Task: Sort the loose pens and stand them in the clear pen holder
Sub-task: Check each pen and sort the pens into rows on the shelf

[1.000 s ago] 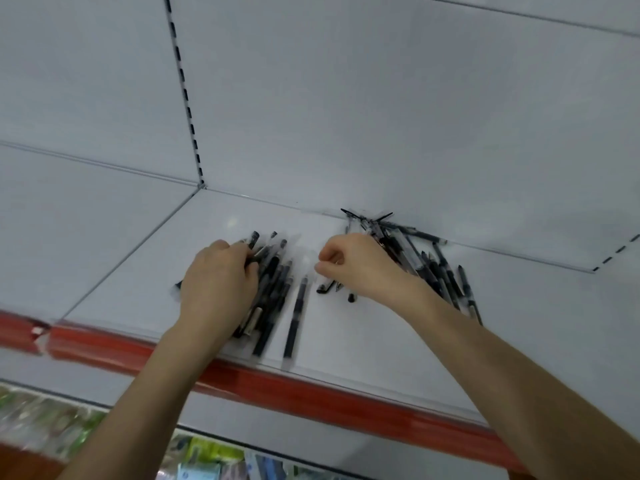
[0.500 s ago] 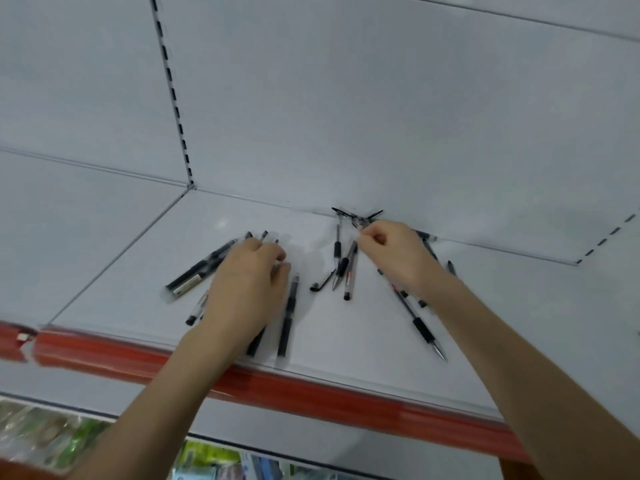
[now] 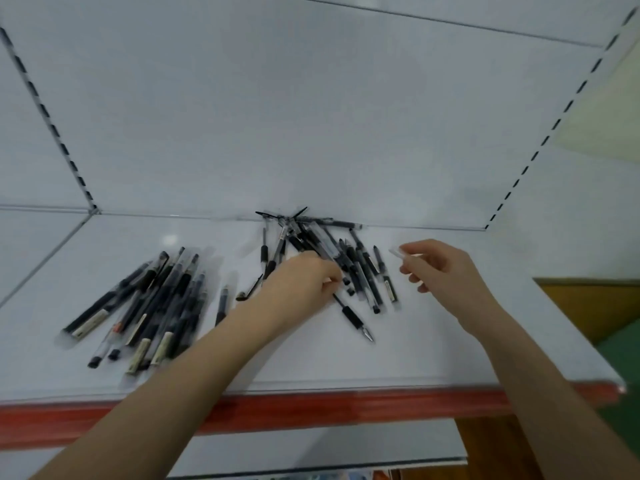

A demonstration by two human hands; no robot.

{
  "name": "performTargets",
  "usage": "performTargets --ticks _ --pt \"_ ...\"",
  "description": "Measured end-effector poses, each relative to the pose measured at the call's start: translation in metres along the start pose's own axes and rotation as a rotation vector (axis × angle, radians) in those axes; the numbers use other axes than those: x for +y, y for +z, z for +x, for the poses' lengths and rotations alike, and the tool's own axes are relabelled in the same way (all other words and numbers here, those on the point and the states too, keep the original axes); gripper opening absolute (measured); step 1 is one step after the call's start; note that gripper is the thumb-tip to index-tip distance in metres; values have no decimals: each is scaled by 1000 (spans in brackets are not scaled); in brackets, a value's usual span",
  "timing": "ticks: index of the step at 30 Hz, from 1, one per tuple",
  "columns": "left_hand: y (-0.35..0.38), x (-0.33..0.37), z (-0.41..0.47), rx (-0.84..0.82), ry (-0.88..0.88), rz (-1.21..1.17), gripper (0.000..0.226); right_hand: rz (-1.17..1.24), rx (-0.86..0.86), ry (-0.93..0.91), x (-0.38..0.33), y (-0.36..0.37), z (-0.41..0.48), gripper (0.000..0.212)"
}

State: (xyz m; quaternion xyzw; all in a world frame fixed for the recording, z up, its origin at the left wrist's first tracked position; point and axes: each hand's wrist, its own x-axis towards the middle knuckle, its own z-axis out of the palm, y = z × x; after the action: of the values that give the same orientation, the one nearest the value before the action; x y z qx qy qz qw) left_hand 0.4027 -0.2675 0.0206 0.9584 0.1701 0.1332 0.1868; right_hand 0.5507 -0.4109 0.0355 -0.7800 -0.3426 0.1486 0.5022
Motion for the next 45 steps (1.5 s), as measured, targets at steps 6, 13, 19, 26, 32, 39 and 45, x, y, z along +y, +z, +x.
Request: performTargets --ticks 6,13,19,26,32,39,45 --pt "0 4 3 -57 -22 85 22 7 -15 -2 7 -3 -1 12" --pt "-1 -4 7 -90 -153 121 19 35 -66 -9 2 5 2 21" --pt "6 7 18 65 -73 16 18 37 -44 -20 4 2 5 18" --pt "26 47 51 -8 -19 73 27 -9 129 -30 14 -12 5 17" --pt "35 64 63 -125 -119 320 50 33 177 -3 22 -26 -2 15" --pt "31 74 70 -196 -143 388 30 142 226 25 21 -25 -1 15" --pt "9 55 55 -76 -205 -6 27 370 201 101 11 -28 1 3"
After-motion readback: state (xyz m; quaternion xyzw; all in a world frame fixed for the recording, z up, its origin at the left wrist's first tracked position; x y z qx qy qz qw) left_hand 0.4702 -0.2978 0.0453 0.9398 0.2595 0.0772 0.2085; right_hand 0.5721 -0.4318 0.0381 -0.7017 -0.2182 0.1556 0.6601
